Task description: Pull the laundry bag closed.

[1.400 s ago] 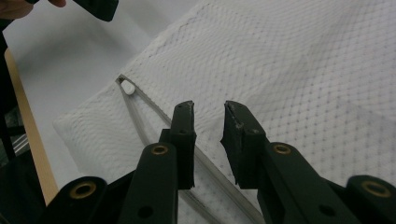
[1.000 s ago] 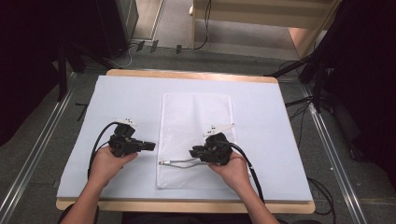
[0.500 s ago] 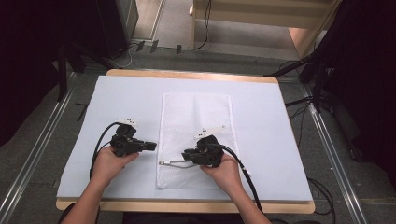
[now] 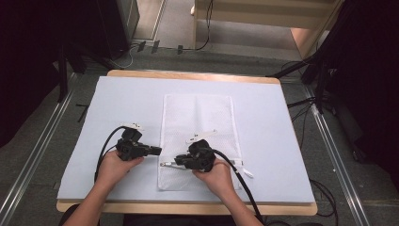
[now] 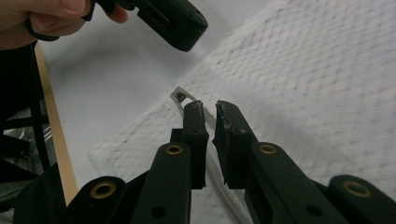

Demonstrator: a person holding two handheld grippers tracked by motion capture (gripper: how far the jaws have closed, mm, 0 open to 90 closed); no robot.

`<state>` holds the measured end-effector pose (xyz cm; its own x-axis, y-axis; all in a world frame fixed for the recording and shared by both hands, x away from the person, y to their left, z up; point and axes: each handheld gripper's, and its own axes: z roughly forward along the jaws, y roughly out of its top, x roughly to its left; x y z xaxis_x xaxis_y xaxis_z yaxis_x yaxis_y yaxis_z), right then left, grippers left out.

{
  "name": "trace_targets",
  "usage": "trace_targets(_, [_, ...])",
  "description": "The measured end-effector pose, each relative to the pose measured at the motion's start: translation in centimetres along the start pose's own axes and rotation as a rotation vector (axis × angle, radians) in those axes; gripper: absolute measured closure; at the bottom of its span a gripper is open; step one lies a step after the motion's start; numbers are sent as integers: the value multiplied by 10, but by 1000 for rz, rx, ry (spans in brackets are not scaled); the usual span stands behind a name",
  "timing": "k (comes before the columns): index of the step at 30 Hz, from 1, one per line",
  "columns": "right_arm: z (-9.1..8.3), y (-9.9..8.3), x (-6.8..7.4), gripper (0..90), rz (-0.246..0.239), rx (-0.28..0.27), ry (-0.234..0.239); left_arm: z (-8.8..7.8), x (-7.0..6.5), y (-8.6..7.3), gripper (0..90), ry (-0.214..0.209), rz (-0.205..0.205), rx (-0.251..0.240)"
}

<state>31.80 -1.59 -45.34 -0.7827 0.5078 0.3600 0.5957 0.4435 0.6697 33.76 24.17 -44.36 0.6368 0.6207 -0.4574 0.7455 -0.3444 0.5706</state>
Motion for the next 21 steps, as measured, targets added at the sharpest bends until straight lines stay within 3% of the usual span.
trace_targets(7, [10,0,5,850,-6,25,15,5,-1,-5,900,-26,-16,26])
trace_targets(21, [27,0,3,827,8,67,19,16,0,-10,900,-19,-21,105])
